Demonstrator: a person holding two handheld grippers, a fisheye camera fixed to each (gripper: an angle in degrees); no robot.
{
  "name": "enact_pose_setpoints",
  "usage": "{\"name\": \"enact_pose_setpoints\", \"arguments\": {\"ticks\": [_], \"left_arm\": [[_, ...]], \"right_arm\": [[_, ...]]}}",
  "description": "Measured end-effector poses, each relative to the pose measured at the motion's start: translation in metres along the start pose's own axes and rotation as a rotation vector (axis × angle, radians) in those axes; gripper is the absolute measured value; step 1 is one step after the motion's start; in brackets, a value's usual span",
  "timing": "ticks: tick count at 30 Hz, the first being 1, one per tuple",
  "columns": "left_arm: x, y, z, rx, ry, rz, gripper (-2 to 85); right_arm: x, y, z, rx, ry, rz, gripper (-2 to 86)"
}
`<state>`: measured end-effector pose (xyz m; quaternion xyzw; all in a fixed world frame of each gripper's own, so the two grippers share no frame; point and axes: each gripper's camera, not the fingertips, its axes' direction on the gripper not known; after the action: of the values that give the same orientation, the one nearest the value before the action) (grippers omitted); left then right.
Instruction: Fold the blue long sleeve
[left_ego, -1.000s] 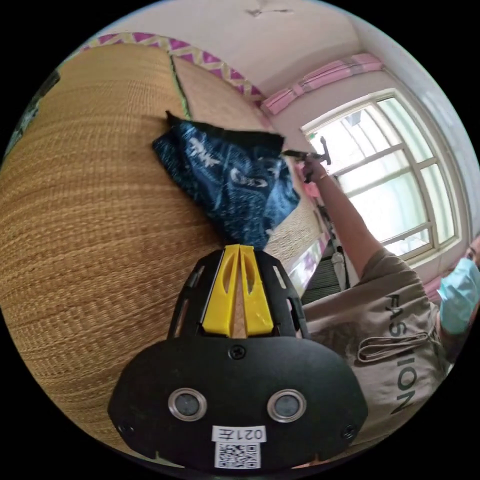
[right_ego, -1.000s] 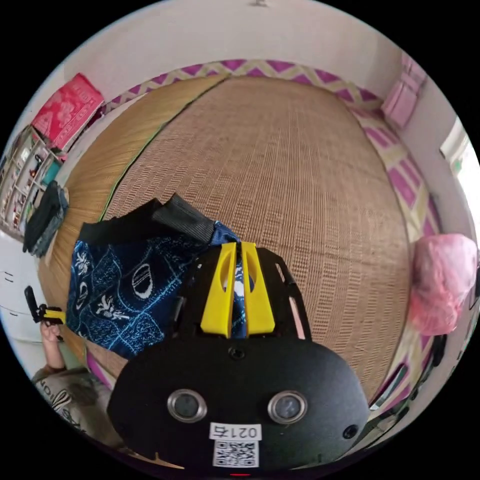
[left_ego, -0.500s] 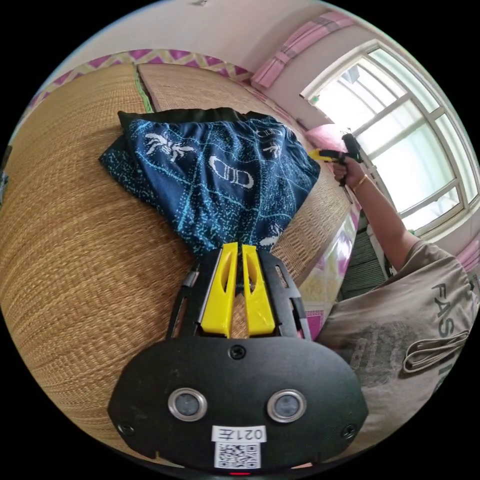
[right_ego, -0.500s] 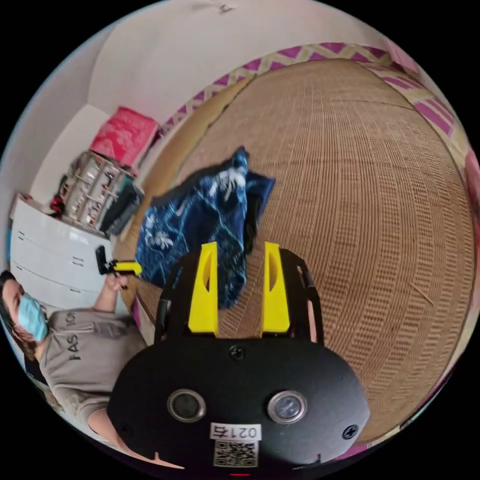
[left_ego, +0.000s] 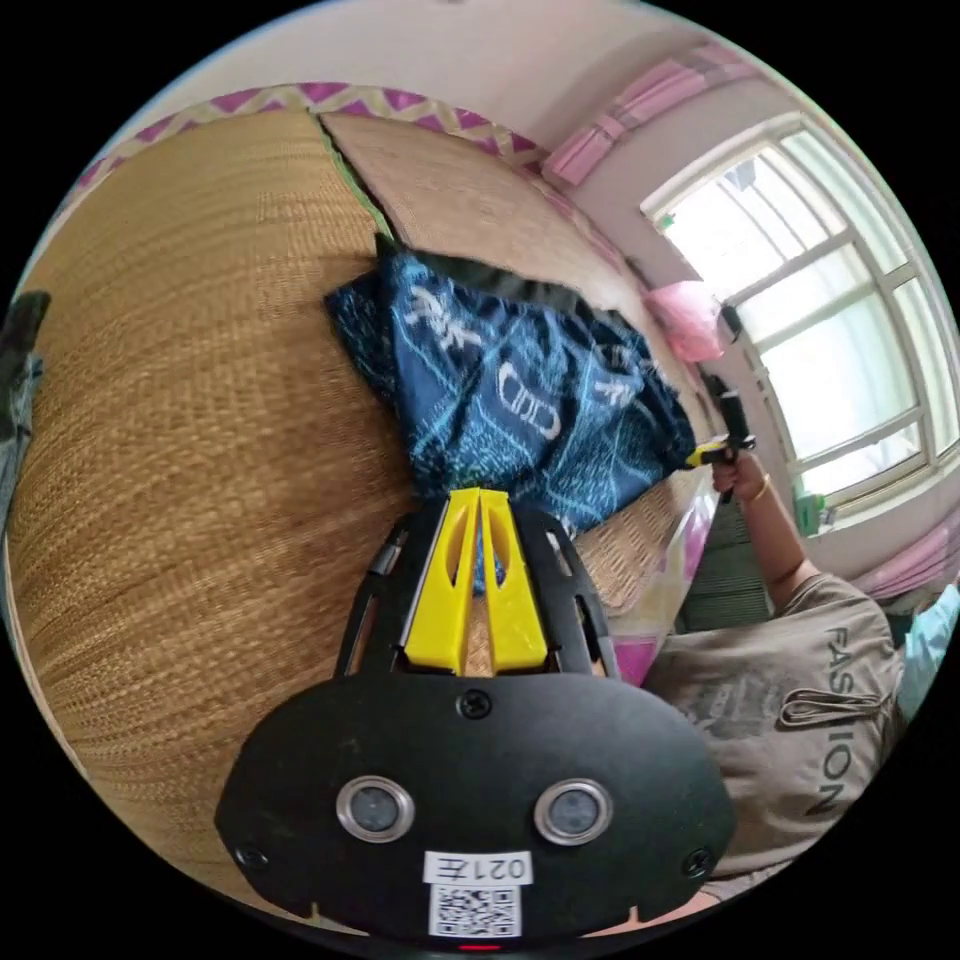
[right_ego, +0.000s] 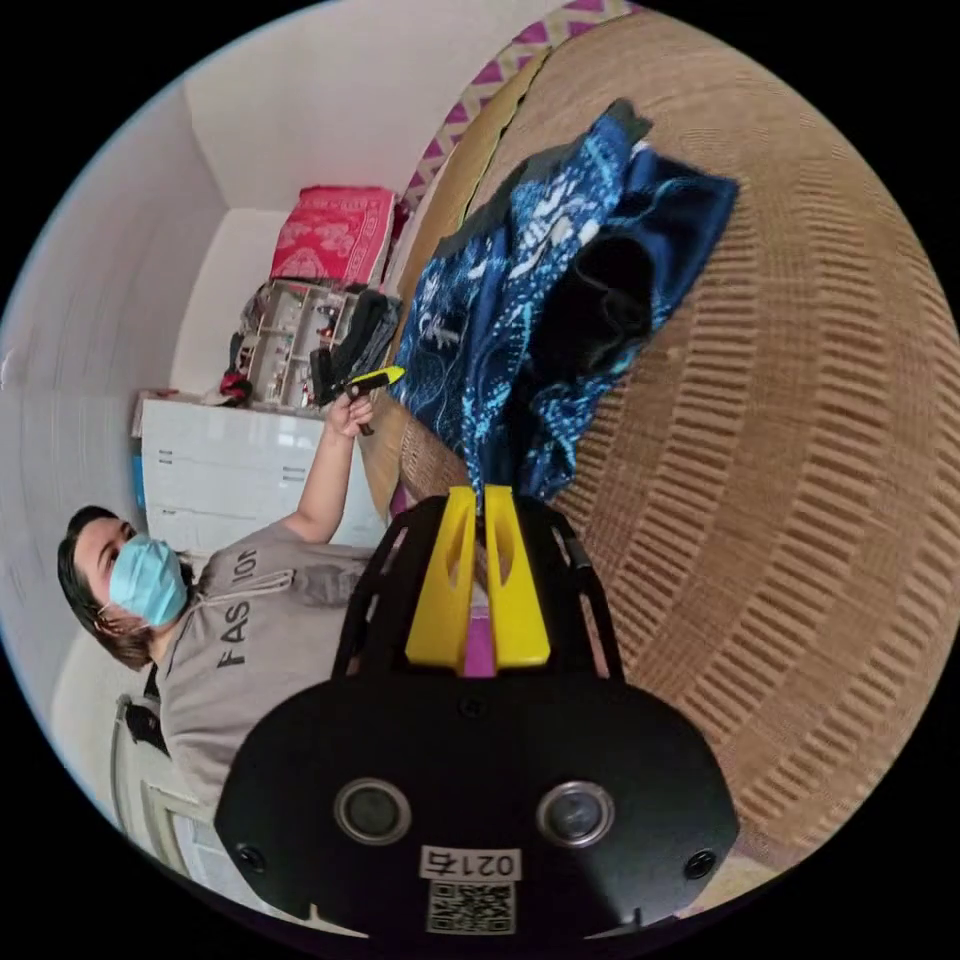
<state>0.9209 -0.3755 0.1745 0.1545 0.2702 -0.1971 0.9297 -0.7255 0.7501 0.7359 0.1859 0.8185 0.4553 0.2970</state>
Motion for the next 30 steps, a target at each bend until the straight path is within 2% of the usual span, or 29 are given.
{"name": "enact_pose_setpoints", "arguments": {"ticks": [3,5,7,10,12,18,23,25,26,30], "left_arm": [[-0.024,-0.006,-0.039,0.177,0.094,0.000,0.9],[-0.034,-0.026,-0.052,0.249,0.039,0.024,7.4],[-0.039,-0.049,-0.047,0.237,-0.020,0.065,9.7],[-0.063,-0.089,-0.023,0.159,-0.010,0.038,11.1],[-0.078,-0.109,-0.011,0.130,0.007,0.005,11.3],[-0.127,-0.148,0.000,0.123,0.014,-0.106,12.6],[-0.170,-0.169,0.010,0.100,0.132,-0.157,9.9],[-0.178,-0.174,0.014,0.066,0.183,-0.156,0.5],[-0.180,-0.175,0.014,0.055,0.202,-0.148,-0.1],[-0.171,-0.156,-0.029,0.221,0.260,-0.082,-0.8]], "right_arm": [[0.006,0.004,-0.056,0.187,0.144,-0.011,6.7],[0.003,-0.003,-0.089,0.325,0.213,-0.067,8.5],[0.003,-0.022,-0.109,0.391,0.252,-0.104,9.5],[0.017,-0.077,-0.102,0.329,0.251,-0.110,10.6],[0.039,-0.120,-0.082,0.273,0.270,-0.039,10.8],[0.099,-0.166,-0.054,0.252,0.229,0.115,9.1],[0.125,-0.159,-0.054,0.348,0.111,0.149,3.0],[0.131,-0.153,-0.055,0.382,0.093,0.165,2.2],[0.133,-0.150,-0.055,0.392,0.090,0.164,1.8],[0.119,-0.133,-0.065,0.423,0.066,0.110,1.0]]}}
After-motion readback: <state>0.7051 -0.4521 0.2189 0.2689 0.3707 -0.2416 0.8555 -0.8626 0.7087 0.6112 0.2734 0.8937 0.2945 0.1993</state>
